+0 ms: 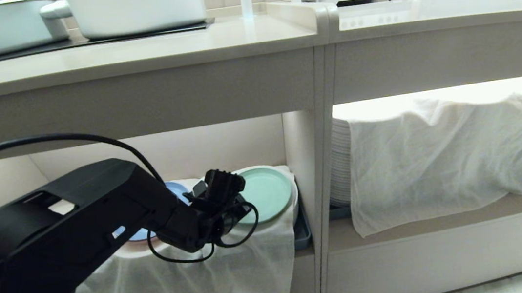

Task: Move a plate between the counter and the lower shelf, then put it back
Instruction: Pick up the plate in the cupboard

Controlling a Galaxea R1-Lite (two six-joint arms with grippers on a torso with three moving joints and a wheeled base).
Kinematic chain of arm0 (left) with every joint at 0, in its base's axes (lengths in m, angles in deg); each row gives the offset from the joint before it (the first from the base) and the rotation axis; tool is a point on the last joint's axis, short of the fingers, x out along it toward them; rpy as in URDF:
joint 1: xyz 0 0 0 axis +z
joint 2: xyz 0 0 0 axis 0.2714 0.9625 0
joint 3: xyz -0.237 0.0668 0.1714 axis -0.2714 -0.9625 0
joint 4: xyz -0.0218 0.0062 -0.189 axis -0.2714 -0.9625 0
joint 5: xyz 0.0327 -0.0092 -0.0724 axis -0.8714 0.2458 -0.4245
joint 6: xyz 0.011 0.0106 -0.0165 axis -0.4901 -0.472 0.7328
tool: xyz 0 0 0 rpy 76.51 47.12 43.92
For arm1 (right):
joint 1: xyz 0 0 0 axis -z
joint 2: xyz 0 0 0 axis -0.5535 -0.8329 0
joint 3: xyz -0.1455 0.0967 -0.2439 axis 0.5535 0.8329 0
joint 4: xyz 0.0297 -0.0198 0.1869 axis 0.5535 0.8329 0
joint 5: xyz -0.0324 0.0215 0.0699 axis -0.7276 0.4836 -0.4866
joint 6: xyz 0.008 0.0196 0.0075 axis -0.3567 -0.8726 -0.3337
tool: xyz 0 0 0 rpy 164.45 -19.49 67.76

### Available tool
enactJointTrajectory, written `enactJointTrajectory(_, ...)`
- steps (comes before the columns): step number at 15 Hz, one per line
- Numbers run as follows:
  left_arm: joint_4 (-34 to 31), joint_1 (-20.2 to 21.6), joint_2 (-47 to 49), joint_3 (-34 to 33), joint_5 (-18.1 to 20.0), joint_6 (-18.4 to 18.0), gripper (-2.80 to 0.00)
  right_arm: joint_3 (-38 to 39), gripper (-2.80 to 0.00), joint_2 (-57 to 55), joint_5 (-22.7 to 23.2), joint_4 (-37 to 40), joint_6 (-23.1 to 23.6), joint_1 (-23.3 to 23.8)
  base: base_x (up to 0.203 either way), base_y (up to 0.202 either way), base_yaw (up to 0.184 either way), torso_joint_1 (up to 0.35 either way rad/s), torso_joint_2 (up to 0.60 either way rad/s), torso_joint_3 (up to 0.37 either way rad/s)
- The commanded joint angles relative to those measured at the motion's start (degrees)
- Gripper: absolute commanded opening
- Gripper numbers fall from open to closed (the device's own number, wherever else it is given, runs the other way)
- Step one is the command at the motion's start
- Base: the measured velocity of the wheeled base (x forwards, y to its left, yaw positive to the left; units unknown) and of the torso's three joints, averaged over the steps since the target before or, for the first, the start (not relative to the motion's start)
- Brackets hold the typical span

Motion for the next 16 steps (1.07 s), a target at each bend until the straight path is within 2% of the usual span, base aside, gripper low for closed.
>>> enactJointTrajectory(1,0.21,-0.01,0.02,-0.05,0.02,0.29,-2.80,0.00,-2.80,0.00,-0.04,0.00,0.01,0.00,0.000,0.000,0.000,0.000,0.00,0.000)
enactJointTrajectory(16,-0.40,0.97,-4.54,-1.11,-0.24,0.29,-2.80,0.00,-2.80,0.00,-0.04,0.00,0.01,0.00,0.000,0.000,0.000,0.000,0.00,0.000)
